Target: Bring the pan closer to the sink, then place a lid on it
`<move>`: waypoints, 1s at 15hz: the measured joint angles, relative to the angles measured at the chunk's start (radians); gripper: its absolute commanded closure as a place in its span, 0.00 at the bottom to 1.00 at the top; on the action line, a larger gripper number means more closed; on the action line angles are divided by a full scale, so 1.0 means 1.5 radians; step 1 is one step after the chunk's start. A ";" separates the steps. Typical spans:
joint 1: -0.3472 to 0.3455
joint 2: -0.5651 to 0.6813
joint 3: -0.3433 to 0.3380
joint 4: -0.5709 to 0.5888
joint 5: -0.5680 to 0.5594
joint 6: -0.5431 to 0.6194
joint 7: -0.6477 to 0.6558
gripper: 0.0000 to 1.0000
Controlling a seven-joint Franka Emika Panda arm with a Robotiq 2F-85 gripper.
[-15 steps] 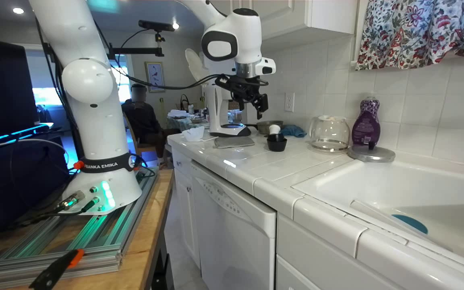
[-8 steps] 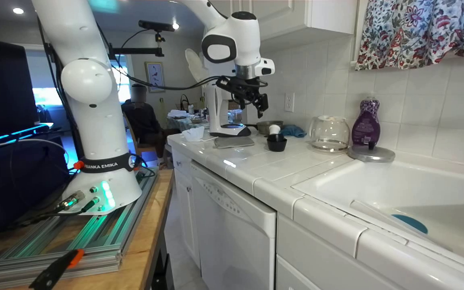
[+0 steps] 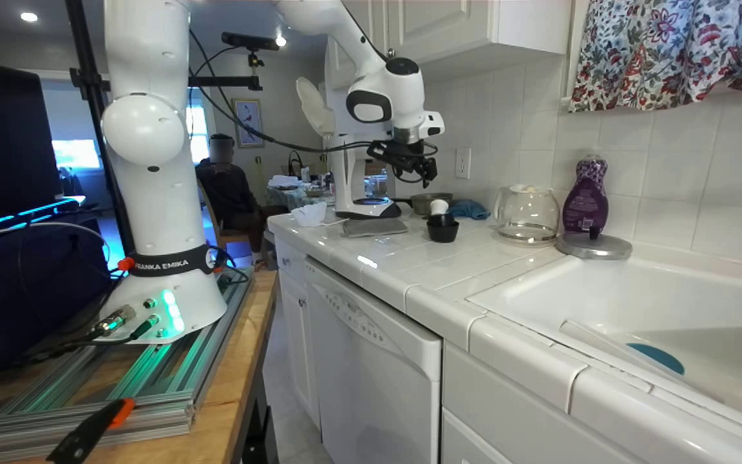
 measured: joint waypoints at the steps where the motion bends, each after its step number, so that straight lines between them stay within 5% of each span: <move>1: 0.002 0.036 0.005 0.039 0.001 0.002 -0.002 0.00; 6: -0.009 0.206 0.031 0.229 -0.081 0.002 0.059 0.00; 15: 0.025 0.435 0.049 0.525 -0.482 -0.042 0.414 0.00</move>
